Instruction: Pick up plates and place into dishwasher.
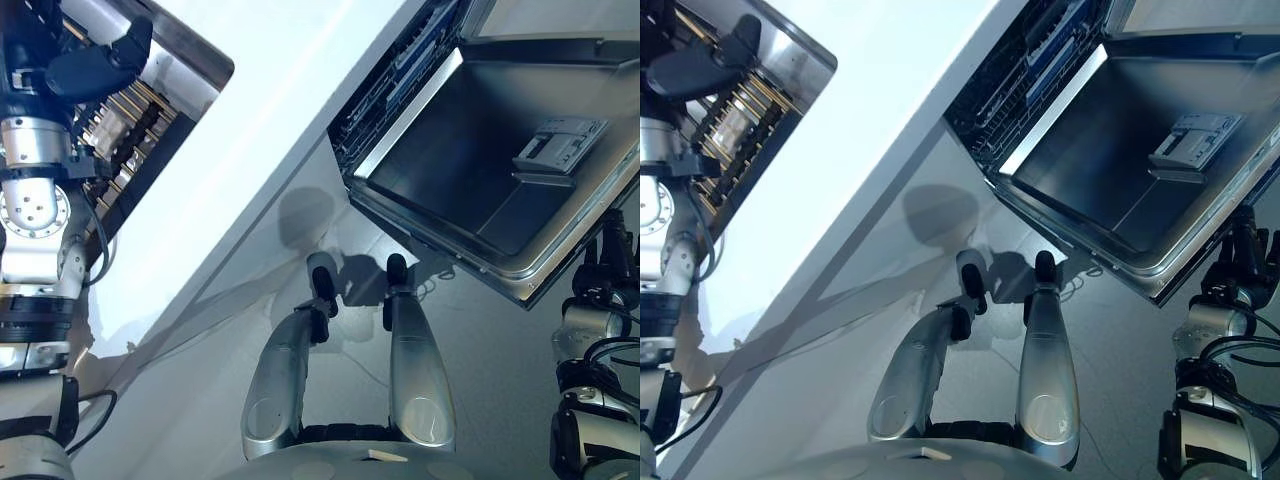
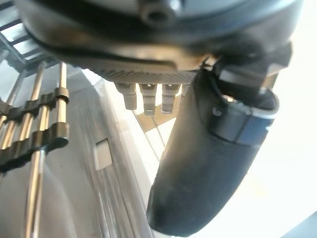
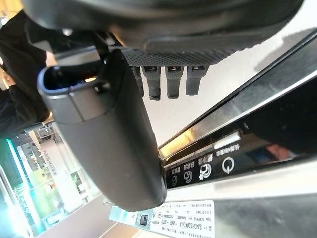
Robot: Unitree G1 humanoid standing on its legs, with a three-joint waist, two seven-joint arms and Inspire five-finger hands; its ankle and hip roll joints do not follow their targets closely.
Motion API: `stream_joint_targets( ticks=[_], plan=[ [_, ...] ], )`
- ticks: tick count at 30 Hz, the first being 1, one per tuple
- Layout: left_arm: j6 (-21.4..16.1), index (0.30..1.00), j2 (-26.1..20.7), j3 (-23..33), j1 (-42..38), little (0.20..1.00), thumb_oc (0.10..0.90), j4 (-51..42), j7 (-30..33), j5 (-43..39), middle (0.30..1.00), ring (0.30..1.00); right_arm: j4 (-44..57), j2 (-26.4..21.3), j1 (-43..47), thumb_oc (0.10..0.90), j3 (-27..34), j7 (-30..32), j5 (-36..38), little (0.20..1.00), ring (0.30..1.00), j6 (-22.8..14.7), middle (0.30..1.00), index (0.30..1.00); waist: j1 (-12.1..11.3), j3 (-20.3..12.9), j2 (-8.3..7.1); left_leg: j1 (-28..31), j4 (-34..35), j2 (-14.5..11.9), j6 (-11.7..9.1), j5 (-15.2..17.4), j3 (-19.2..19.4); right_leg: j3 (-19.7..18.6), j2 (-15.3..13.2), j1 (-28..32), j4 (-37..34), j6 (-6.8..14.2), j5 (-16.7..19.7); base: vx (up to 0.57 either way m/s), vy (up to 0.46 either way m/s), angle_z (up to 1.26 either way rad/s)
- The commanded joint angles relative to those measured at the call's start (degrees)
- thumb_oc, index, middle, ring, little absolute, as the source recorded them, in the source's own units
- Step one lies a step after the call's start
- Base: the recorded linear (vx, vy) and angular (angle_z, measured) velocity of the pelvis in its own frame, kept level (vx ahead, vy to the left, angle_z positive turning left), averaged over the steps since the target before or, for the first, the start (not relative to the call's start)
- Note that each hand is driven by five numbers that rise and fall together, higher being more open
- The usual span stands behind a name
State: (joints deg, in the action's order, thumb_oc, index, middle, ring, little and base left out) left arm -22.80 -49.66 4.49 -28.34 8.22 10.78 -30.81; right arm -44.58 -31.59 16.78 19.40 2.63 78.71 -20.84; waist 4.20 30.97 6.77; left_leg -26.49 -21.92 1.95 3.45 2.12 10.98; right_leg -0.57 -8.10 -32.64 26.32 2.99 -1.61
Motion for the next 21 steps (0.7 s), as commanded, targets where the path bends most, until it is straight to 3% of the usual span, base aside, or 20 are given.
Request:
stream_joint_targets(
  ticks=[1, 6, 13, 16, 21],
  plan=[
    [-6.46, 0.900, 10.35, 1.25, -2.15, 0.900, 0.800, -3.12, 2.55, -0.57, 0.900, 0.900, -1.08, -3.83, -1.02, 0.800, -1.54, -7.00, 0.31, 0.900, 0.900, 1.79, 0.900, 0.900, 1.14, -1.18, 2.49, 0.82, -3.93, 3.97, 0.13, 6.83, -0.88, 5.98, 3.36, -0.14, 8.00, -3.83, -8.71, 0.03, 0.036, 0.07],
    [-6.06, 0.900, 10.62, 3.35, -0.60, 0.900, 0.800, -4.24, 2.88, -0.81, 0.900, 0.900, -0.13, -3.46, -1.18, 0.800, -3.14, -18.22, 1.25, 0.900, 0.900, 7.18, 0.900, 0.900, 0.45, -1.18, 2.05, 0.09, -3.92, 4.03, -0.01, 6.57, -1.48, 5.97, 3.57, -0.67, 7.67, -3.95, -8.37, 0.01, -0.017, 0.05],
    [-7.31, 0.900, 10.43, 5.22, 0.97, 0.900, 0.800, -2.54, 1.56, -1.19, 0.900, 0.900, 11.97, -0.46, -1.55, 0.800, -8.55, -42.99, 5.12, 0.900, 0.900, 15.76, 0.900, 0.900, -0.18, -1.18, 0.35, -1.09, -3.46, 3.61, -0.05, 5.82, -2.31, 6.03, 4.32, -0.80, 5.89, -3.48, -7.08, 0.00, -0.061, 0.02],
    [-8.90, 0.900, 10.49, 5.25, 1.60, 0.900, 0.800, -1.06, 0.80, -1.02, 0.900, 0.900, 23.16, 1.05, -0.79, 0.800, -12.25, -47.28, 3.07, 0.900, 0.900, 17.45, 0.900, 0.900, -0.26, -1.18, -0.43, -1.14, -2.70, 3.45, -0.13, 5.33, -2.49, 6.05, 4.63, -0.38, 4.25, -3.06, -6.28, 0.01, -0.038, -0.07],
    [-9.70, 0.900, 10.70, 4.62, 1.55, 0.900, 0.800, -0.03, 0.68, -0.06, 0.900, 0.900, 37.49, 4.16, 2.33, 0.800, -15.97, -45.84, -5.45, 0.900, 0.900, 19.06, 0.900, 0.900, -0.64, -1.18, -1.32, -0.66, -2.09, 3.50, -0.40, 4.95, -2.88, 6.26, 4.83, 0.84, 2.54, -2.80, -5.49, 0.02, -0.003, -0.05]
  ],
)
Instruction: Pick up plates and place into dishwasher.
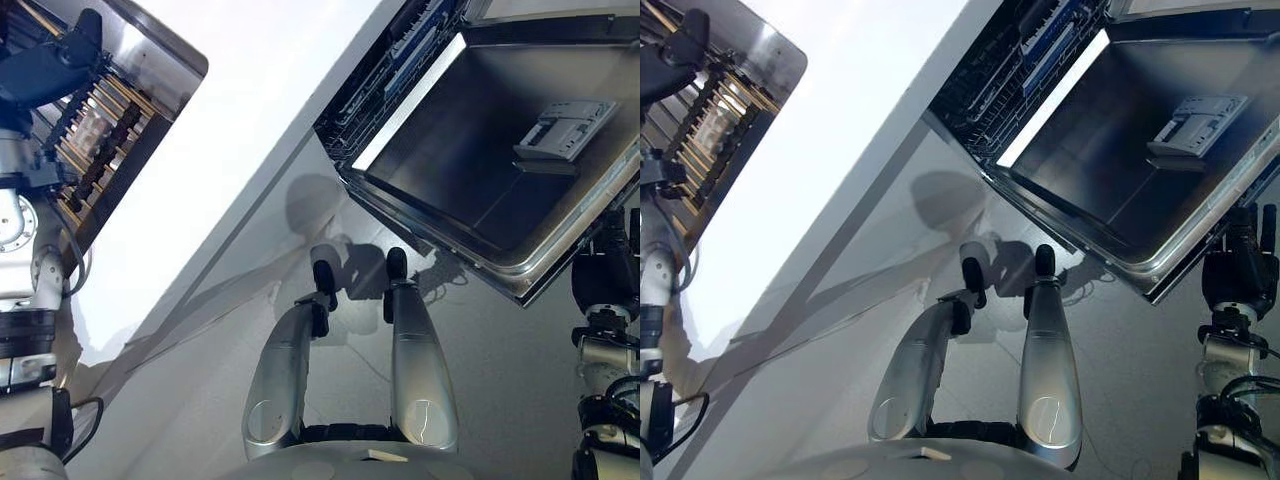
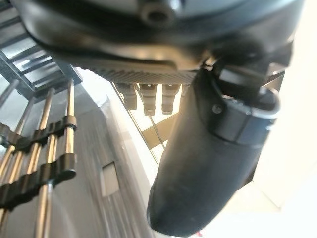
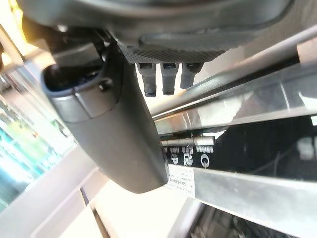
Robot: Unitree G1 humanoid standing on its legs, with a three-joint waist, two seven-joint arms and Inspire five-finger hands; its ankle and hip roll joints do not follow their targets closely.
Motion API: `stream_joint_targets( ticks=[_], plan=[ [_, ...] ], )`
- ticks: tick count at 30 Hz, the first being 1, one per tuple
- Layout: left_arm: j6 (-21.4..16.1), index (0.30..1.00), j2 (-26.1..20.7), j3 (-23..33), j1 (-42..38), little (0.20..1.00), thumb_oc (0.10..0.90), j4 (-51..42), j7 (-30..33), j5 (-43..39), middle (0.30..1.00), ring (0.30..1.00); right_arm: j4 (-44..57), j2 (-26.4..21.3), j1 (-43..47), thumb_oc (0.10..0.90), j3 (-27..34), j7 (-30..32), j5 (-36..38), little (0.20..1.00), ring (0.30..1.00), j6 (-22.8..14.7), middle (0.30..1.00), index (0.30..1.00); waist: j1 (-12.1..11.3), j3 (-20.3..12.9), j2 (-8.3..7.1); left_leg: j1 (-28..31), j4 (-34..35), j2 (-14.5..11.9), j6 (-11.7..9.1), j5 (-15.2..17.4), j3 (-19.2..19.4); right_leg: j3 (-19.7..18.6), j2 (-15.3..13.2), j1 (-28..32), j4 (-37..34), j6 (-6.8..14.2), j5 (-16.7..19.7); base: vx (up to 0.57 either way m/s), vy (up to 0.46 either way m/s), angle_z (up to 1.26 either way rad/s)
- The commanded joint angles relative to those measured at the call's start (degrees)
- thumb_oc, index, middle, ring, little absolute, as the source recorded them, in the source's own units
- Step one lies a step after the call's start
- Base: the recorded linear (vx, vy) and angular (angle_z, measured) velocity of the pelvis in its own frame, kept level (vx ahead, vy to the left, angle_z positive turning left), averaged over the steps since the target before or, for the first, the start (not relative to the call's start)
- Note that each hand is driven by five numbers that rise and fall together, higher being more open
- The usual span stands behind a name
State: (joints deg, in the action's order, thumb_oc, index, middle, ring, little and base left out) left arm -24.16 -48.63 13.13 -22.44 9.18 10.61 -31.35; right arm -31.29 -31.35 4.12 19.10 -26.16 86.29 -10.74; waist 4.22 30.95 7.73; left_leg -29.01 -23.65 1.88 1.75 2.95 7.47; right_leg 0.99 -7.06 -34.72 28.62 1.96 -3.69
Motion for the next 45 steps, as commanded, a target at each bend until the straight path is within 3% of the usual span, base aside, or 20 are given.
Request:
stream_joint_targets(
  ticks=[1, 6, 13, 22, 31, 37, 45],
  plan=[
    [-8.33, 0.900, 9.75, -4.05, -4.34, 0.900, 0.800, -0.98, 0.84, 0.54, 0.900, 0.900, 25.00, 4.08, 15.32, 0.800, -15.86, -16.53, -13.49, 0.900, 0.900, 9.05, 0.900, 0.900, -0.70, -1.16, -2.31, 1.93, -0.31, 3.59, 1.29, 4.07, 0.58, 4.72, 3.79, 3.04, 0.13, -1.78, -3.36, 0.06, 0.029, -0.14],
    [-8.18, 0.900, 10.63, -3.71, -3.26, 0.900, 0.800, -1.34, -0.01, 0.24, 0.900, 0.900, 32.91, 5.80, 17.92, 0.800, -17.36, -13.37, -20.51, 0.900, 0.900, 12.76, 0.900, 0.900, -1.35, -1.16, -2.86, 3.46, 0.76, 3.75, 1.26, 3.54, -0.06, 4.72, 3.64, 5.14, -1.83, -1.70, -2.51, 0.05, 0.040, -0.17],
    [-7.48, 0.900, 10.67, -3.25, -2.40, 0.900, 0.800, -2.38, -0.50, 0.09, 0.900, 0.900, 36.22, 6.57, 19.07, 0.800, -18.98, -11.25, -25.37, 0.900, 0.900, 14.41, 0.900, 0.900, -2.18, -1.16, -3.92, 4.55, 2.10, 3.66, 1.65, 2.61, -0.32, 4.95, 3.63, 7.03, -4.29, -1.46, -0.99, 0.05, 0.035, 0.09],
    [-6.79, 0.900, 10.32, -3.27, -1.11, 0.900, 0.800, -3.04, -0.57, 1.10, 0.900, 0.900, 36.37, 9.13, 18.40, 0.800, -19.15, -1.33, -25.26, 0.900, 0.900, 10.06, 0.900, 0.900, -2.99, -1.16, -4.92, 8.14, 5.39, 3.79, 2.62, 1.70, 0.24, 4.77, 3.68, 10.45, -7.69, -0.14, 1.07, 0.05, 0.065, 0.13],
    [-6.47, 0.900, 11.52, -2.33, 3.08, 0.900, 0.800, -4.78, -3.61, -1.52, 0.900, 0.900, 34.84, 11.74, 12.44, 0.800, -16.49, -1.48, -24.38, 0.900, 0.900, 7.23, 0.900, 0.900, -3.36, -1.17, -5.90, 15.84, 9.91, 3.77, 2.89, 1.03, -0.35, 4.82, 3.44, 17.98, -11.46, 1.18, 1.74, 0.02, 0.040, 0.01],
    [-5.63, 0.900, 13.91, -3.24, 6.99, 0.900, 0.800, -5.18, -5.38, -2.54, 0.900, 0.900, 33.08, 14.10, 7.18, 0.800, -15.18, -0.74, -22.57, 0.900, 0.900, 4.48, 0.900, 0.900, -3.29, -4.26, -6.60, 21.03, 14.57, 3.65, 2.56, 0.20, -1.28, 5.37, 3.32, 23.25, -15.60, 2.10, 2.15, 0.03, 0.019, 0.02],
    [-6.40, 0.900, 20.31, -3.29, 14.04, 0.900, 0.800, -6.15, -7.15, -3.65, 0.900, 0.900, 25.92, 18.20, -1.71, 0.800, -12.71, 2.06, -22.69, 0.900, 0.900, 0.91, 0.900, 0.900, -2.62, -11.83, -8.22, 28.55, 22.90, 2.43, 1.53, -1.51, -1.84, 6.88, 4.25, 30.88, -22.51, 2.84, 2.87, 0.03, 0.004, 0.02]
  ],
)
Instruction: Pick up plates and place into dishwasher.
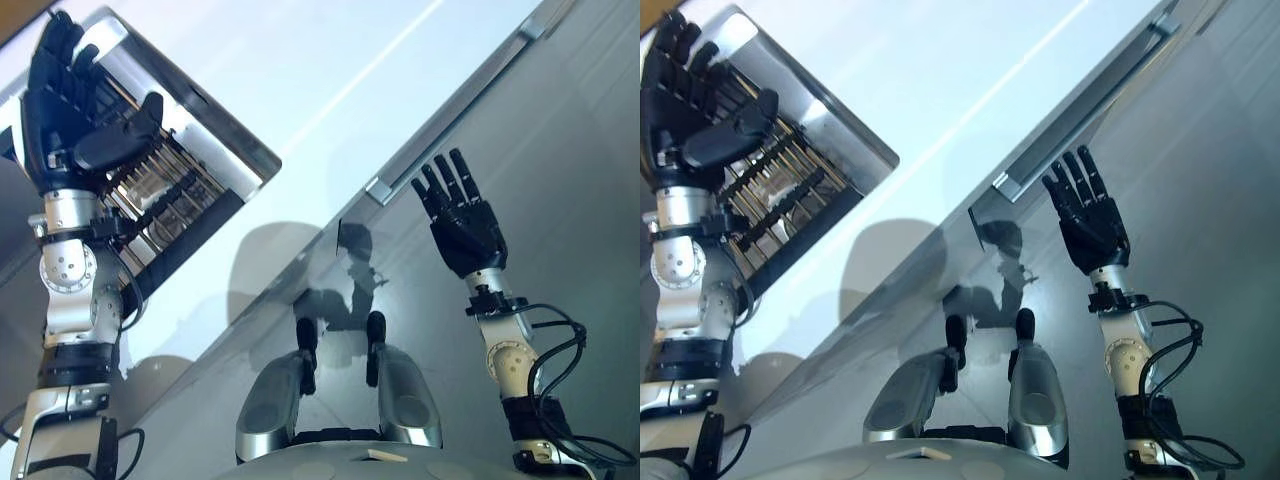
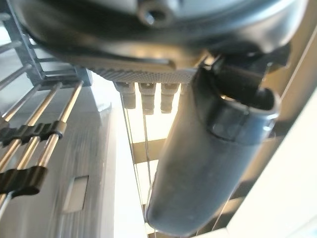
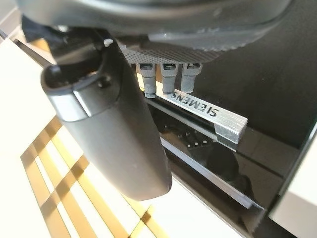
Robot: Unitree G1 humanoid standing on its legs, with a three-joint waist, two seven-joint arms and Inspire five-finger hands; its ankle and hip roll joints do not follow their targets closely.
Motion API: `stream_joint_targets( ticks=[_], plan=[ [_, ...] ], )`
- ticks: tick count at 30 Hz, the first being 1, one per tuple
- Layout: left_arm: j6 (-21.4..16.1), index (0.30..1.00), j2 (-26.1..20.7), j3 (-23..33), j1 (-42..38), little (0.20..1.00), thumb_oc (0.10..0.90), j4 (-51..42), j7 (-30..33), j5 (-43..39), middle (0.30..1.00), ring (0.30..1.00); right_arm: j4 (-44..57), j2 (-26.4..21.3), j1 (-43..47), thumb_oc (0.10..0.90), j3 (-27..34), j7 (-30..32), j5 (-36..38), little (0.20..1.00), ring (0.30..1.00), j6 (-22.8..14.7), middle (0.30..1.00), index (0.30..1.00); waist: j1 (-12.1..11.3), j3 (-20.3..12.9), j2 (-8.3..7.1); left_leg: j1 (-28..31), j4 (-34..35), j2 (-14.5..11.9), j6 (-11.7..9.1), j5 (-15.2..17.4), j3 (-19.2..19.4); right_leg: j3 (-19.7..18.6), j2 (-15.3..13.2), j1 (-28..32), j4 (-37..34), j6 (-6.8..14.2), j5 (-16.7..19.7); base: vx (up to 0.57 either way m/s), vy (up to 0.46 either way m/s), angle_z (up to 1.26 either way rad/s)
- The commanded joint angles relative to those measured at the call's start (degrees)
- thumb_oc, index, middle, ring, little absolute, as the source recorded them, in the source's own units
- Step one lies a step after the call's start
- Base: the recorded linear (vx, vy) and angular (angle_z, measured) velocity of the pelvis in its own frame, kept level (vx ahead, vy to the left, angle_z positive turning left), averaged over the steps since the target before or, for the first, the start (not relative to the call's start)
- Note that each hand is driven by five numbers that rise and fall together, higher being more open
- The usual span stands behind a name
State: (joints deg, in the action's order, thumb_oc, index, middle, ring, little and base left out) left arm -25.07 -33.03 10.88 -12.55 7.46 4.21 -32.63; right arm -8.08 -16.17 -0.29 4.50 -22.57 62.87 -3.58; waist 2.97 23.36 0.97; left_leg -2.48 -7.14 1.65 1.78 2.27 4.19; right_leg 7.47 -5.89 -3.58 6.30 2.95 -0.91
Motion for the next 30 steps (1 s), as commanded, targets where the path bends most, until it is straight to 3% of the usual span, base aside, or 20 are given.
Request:
stream_joint_targets(
  ticks=[1, 9, 13, 21, 22, 26, 30],
  plan=[
    [-5.47, 0.900, 5.15, -1.13, 4.45, 0.900, 0.800, -4.44, -0.73, -2.18, 0.900, 0.900, 1.79, 3.22, 2.16, 0.800, 2.11, -0.84, 0.49, 0.900, 0.900, -7.01, 0.900, 0.900, -1.33, -4.78, -1.53, 2.56, 7.05, 2.57, 1.40, -1.05, 1.40, 0.47, 3.21, 0.22, -0.58, 1.84, 0.15, 0.03, -0.013, 0.10],
    [-5.28, 0.900, 8.41, -2.39, 4.61, 0.900, 0.800, -1.97, -0.71, -2.14, 0.900, 0.900, -12.11, 4.54, -1.51, 0.800, 2.77, 5.44, 3.67, 0.900, 0.900, -10.19, 0.900, 0.900, -0.46, -10.08, -1.47, 6.99, 10.21, 1.98, 0.71, -0.86, 1.60, 1.15, 4.29, 4.90, -3.17, 0.95, -0.87, 0.01, -0.005, 0.06],
    [-4.59, 0.900, 9.15, -3.51, 3.69, 0.900, 0.800, -1.44, 0.13, -2.68, 0.900, 0.900, -19.65, 4.68, -1.66, 0.800, 1.68, 10.37, -0.41, 0.900, 0.900, -10.91, 0.900, 0.900, -0.14, -11.27, -1.05, 8.80, 10.32, 2.10, 0.71, 0.02, 1.36, 1.01, 4.67, 7.03, -4.29, 0.33, -1.23, 0.00, 0.006, 0.02],
    [-3.13, 0.900, 9.77, -4.62, 0.45, 0.900, 0.800, -6.26, -9.14, -10.37, 0.900, 0.900, -32.00, 2.71, -2.45, 0.800, -0.04, 18.27, -14.30, 0.900, 0.900, -5.79, 0.900, 0.900, 0.34, -13.04, -0.48, 10.97, 11.59, 1.95, 0.38, 0.37, 0.49, 0.83, 5.28, 9.41, -5.43, -0.16, -1.83, 0.00, -0.001, 0.00],
    [-2.52, 0.900, 9.90, -5.34, -0.84, 0.900, 0.800, -9.23, -12.04, -12.86, 0.900, 0.900, -34.80, 2.31, -2.59, 0.800, -0.49, 18.12, -17.13, 0.900, 0.900, -3.96, 0.900, 0.900, 0.44, -13.32, -0.36, 11.23, 11.69, 1.97, 0.44, 0.49, 0.25, 0.69, 5.44, 9.67, -5.47, -0.21, -1.93, 0.00, 0.000, 0.00],
    [-1.27, 0.900, 10.34, -7.58, -3.69, 0.900, 0.800, -12.97, -14.00, -13.64, 0.900, 0.900, -39.41, 1.88, -2.53, 0.800, -1.84, 17.72, -20.81, 0.900, 0.900, -2.40, 0.900, 0.900, 0.72, -13.74, -0.28, 11.62, 11.92, 1.88, 0.45, 0.63, 0.11, 0.52, 5.64, 10.01, -5.53, -0.25, -2.08, -0.01, -0.015, 0.08],
    [2.71, 0.900, 11.39, -11.18, -8.29, 0.900, 0.800, -16.40, -19.24, -19.48, 0.900, 0.900, -46.39, 1.50, -1.99, 0.800, -2.86, 15.90, -23.67, 0.900, 0.900, -1.24, 0.900, 0.900, 1.21, -14.36, -0.29, 12.19, 12.07, 1.83, 0.52, 0.94, 0.16, 0.05, 5.98, 10.53, -5.73, -0.22, -2.18, 0.01, -0.042, 0.11]
  ],
)
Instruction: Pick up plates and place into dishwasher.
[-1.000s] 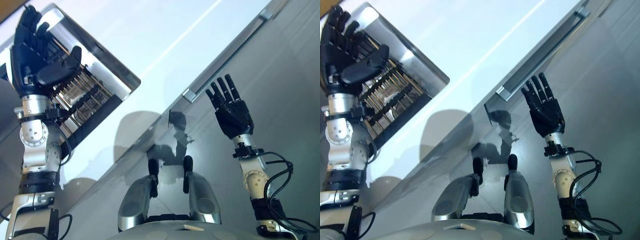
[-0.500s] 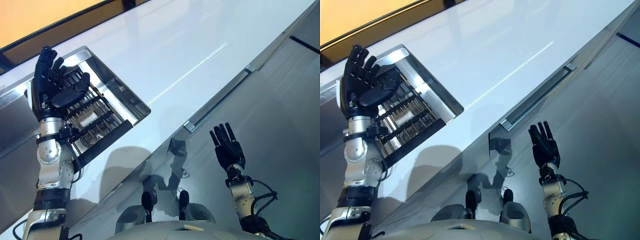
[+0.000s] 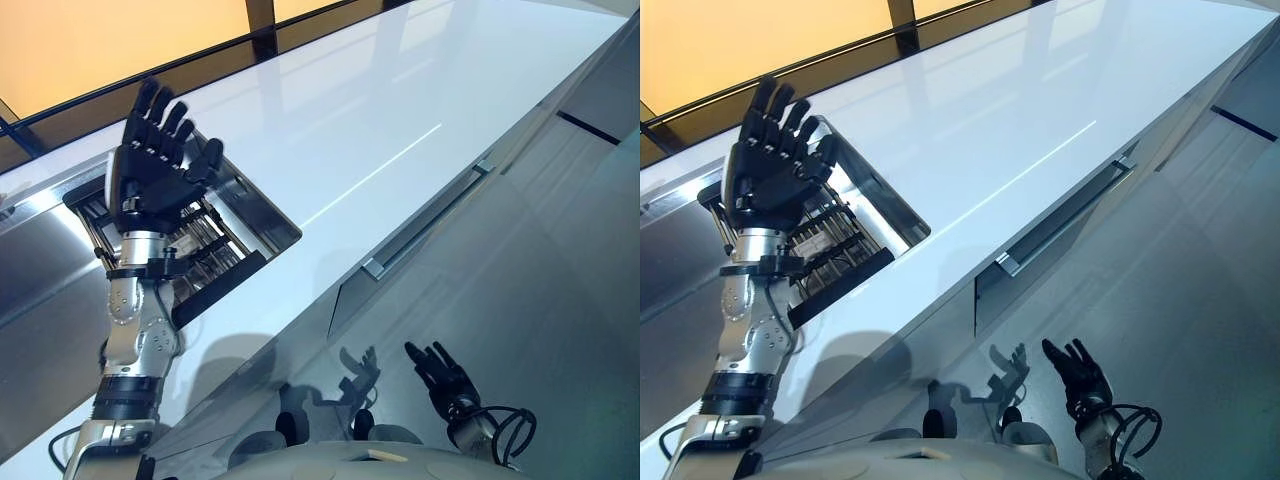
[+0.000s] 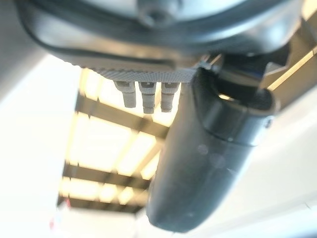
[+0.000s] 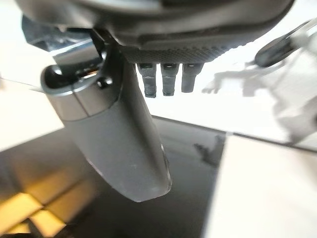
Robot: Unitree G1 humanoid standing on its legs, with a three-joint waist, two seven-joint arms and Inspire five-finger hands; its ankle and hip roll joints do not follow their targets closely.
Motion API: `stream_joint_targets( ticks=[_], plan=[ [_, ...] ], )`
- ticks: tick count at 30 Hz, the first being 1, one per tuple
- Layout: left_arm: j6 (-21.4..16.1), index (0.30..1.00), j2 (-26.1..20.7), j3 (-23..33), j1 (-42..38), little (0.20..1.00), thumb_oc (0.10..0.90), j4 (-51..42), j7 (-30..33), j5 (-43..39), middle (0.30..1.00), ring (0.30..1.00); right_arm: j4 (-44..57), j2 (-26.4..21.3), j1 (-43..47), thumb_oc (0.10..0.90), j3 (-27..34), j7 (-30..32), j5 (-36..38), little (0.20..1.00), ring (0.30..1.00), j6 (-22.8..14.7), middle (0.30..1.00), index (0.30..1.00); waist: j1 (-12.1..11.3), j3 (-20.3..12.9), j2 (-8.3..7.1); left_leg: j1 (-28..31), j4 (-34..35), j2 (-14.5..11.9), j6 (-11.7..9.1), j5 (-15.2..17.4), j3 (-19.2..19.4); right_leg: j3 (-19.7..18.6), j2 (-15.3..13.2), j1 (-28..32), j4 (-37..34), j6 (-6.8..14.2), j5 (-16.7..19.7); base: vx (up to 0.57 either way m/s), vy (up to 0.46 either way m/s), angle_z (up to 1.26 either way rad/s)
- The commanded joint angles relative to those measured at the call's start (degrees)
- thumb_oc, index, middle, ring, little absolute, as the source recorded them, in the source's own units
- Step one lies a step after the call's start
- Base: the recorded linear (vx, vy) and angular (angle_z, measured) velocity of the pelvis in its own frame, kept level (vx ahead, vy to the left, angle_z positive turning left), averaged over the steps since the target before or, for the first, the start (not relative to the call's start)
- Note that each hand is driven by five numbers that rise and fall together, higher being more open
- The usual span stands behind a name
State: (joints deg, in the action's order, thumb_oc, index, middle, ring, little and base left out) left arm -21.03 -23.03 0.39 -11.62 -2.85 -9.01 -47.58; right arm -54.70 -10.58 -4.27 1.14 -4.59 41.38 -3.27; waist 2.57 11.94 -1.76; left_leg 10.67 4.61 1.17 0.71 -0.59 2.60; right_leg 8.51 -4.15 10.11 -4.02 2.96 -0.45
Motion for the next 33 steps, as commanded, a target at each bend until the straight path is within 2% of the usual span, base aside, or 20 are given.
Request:
stream_joint_targets(
  ticks=[1, 2, 3, 9, 14, 15, 16, 18, 20, 24, 29, 33],
  plan=[
    [1.36, 0.900, 2.83, -3.17, -11.35, 0.900, 0.800, -7.79, -8.59, -7.73, 0.900, 0.900, -1.84, -4.27, 2.34, 0.800, -0.17, -2.47, -2.91, 0.900, 0.900, -0.83, 0.900, 0.900, 2.10, -3.22, 2.40, -0.74, 0.34, 2.25, 1.62, 3.94, 1.95, -1.25, 4.36, -3.07, 4.61, -0.23, -2.67, 0.00, -0.025, 0.03],
    [1.68, 0.900, 2.93, -3.32, -11.47, 0.900, 0.800, -7.83, -8.74, -8.27, 0.900, 0.900, -2.01, -4.29, 2.40, 0.800, -0.18, -2.51, -2.97, 0.900, 0.900, -0.88, 0.900, 0.900, 2.08, -3.21, 2.43, -0.72, 0.34, 2.24, 1.63, 3.95, 1.97, -1.29, 4.38, -3.05, 4.61, -0.23, -2.67, 0.00, -0.047, -0.02],
    [5.05, 0.900, 4.39, -5.66, -13.23, 0.900, 0.800, -8.71, -10.79, -12.36, 0.900, 0.900, -3.19, -4.25, 2.80, 0.800, -0.94, -2.53, -3.46, 0.900, 0.900, -0.31, 0.900, 0.900, 2.62, -3.40, 2.50, -0.46, 0.39, 2.17, 1.69, 4.10, 2.26, -1.62, 4.51, -3.01, 4.68, -0.18, -2.64, 0.00, -0.033, -0.06],
    [13.39, 0.900, 8.40, -11.63, -16.59, 0.900, 0.800, -8.54, -14.22, -22.40, 0.900, 0.900, -4.56, -4.24, 4.09, 0.800, -3.10, -3.30, -4.31, 0.900, 0.900, 0.33, 0.900, 0.900, 4.15, -3.57, 2.54, 0.20, 0.39, 2.02, 1.99, 4.52, 3.49, -2.67, 4.71, -2.80, 4.64, -0.12, -2.37, 0.00, -0.027, -0.10],
    [25.01, 0.900, 14.03, -17.35, -16.65, 0.900, 0.800, -6.05, -16.61, -33.58, 0.900, 0.900, -5.41, -3.92, 4.99, 0.800, -4.90, -4.39, -5.20, 0.900, 0.900, 0.51, 0.900, 0.900, 5.68, -3.81, 2.45, 0.55, 0.39, 1.80, 2.20, 4.78, 5.18, -3.76, 4.96, -2.93, 4.62, -0.05, -1.96, 0.01, -0.022, -0.11],
    [25.48, 0.900, 14.31, -17.60, -16.60, 0.900, 0.800, -5.90, -16.80, -34.05, 0.900, 0.900, -5.46, -3.87, 4.99, 0.800, -4.93, -4.44, -5.20, 0.900, 0.900, 0.50, 0.900, 0.900, 5.73, -3.83, 2.44, 0.57, 0.39, 1.79, 2.21, 4.79, 5.26, -3.81, 4.97, -2.92, 4.60, -0.05, -1.93, 0.02, -0.030, -0.20],
    [27.88, 0.900, 16.12, -19.35, -16.12, 0.900, 0.800, -4.86, -16.89, -38.17, 0.900, 0.900, -5.83, -3.72, 5.16, 0.800, -5.31, -4.64, -5.18, 0.900, 0.900, 0.36, 0.900, 0.900, 6.11, -3.87, 2.39, 0.58, 0.39, 1.72, 2.23, 4.80, 5.71, -4.16, 5.00, -2.99, 4.49, -0.03, -1.69, 0.01, -0.020, -0.12],
    [29.29, 0.900, 17.58, -20.03, -15.67, 0.900, 0.800, -4.22, -16.70, -40.04, 0.900, 0.900, -5.98, -3.57, 5.15, 0.800, -5.50, -4.64, -5.01, 0.900, 0.900, 0.30, 0.900, 0.900, 6.35, -3.94, 2.35, 0.57, 0.39, 1.69, 2.27, 4.86, 6.06, -4.41, 5.06, -3.10, 4.50, -0.03, -1.62, 0.01, -0.020, -0.12],
    [33.04, 0.900, 20.73, -21.68, -14.57, 0.900, 0.800, -2.01, -14.25, -47.26, 0.900, 0.900, -6.16, -3.15, 4.86, 0.800, -5.74, -4.61, -5.56, 0.900, 0.900, 0.22, 0.900, 0.900, 6.99, -3.97, 2.26, 0.56, 0.39, 1.62, 2.42, 4.92, 6.72, -4.86, 5.12, -3.37, 4.64, -0.01, -1.47, 0.02, -0.028, -0.20],
    [36.38, 0.900, 23.25, -23.34, -13.42, 0.900, 0.800, 0.97, -10.69, -55.13, 0.900, 0.900, -6.22, -2.72, 4.49, 0.800, -6.09, -4.30, -5.61, 0.900, 0.900, -0.06, 0.900, 0.900, 7.45, -3.93, 2.02, 0.47, 0.39, 1.60, 2.57, 5.15, 7.31, -5.25, 5.15, -3.78, 4.98, 0.02, -1.58, 0.00, -0.020, -0.10],
    [40.79, 0.900, 25.13, -26.80, -10.38, 0.900, 0.800, 6.46, -3.89, -54.21, 0.900, 0.900, -5.38, -2.37, 3.69, 0.800, -6.24, -4.44, -6.50, 0.900, 0.900, 0.00, 0.900, 0.900, 7.82, -3.88, 1.65, 0.11, 0.39, 1.52, 2.66, 5.34, 8.12, -5.63, 5.31, -4.46, 5.16, 0.12, -1.33, -0.02, -0.024, -0.07],
    [41.53, 0.900, 26.05, -28.72, -6.35, 0.900, 0.800, 13.67, -2.70, -49.96, 0.900, 0.900, -5.19, -2.33, 3.04, 0.800, -5.89, -4.67, -6.04, 0.900, 0.900, -0.54, 0.900, 0.900, 7.97, -3.93, 1.42, -0.18, 0.39, 1.47, 2.74, 5.44, 8.50, -6.15, 5.50, -4.76, 5.04, 0.18, -1.19, -0.02, -0.026, -0.10]
  ],
)
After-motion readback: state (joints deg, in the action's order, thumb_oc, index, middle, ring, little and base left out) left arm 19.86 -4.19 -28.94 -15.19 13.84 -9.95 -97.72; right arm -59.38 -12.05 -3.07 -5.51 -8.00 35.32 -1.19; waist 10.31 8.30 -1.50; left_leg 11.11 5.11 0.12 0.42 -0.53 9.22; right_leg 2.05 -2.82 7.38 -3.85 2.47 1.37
